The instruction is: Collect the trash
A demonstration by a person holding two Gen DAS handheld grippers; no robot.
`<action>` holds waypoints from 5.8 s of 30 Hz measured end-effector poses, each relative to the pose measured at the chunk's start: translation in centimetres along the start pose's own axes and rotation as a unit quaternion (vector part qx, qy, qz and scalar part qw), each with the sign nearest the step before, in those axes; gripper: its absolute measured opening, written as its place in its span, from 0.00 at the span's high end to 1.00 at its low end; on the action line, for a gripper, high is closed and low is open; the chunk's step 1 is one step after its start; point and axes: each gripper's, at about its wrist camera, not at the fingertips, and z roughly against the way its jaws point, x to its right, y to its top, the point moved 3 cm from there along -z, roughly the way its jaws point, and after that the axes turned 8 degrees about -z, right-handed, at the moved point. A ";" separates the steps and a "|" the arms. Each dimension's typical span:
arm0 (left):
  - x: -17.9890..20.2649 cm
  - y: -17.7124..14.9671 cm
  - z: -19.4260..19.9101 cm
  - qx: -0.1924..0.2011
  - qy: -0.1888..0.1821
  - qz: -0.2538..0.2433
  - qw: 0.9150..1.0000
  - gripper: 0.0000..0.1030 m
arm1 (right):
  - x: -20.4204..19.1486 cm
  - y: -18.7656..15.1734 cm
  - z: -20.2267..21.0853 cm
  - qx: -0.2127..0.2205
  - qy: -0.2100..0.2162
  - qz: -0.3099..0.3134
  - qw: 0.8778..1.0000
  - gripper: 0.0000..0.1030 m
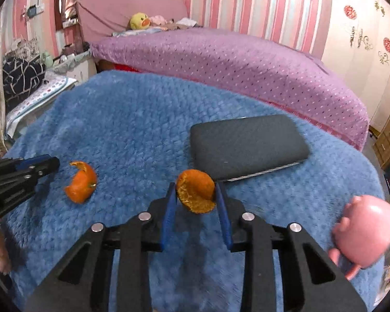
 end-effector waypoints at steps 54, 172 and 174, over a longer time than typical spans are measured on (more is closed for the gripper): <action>48.6 -13.2 17.2 0.102 -0.237 -0.243 0.935 0.87 | 37.5 -21.3 27.6 0.057 -0.225 -0.203 0.951 0.71; 19.4 -17.4 29.9 0.219 -0.087 -0.167 0.957 0.05 | 11.1 -22.5 35.6 0.205 -0.197 -0.129 0.950 0.04; 19.4 -17.4 29.9 0.220 -0.086 -0.167 0.957 0.05 | 11.1 -22.5 35.5 0.205 -0.196 -0.130 0.950 0.04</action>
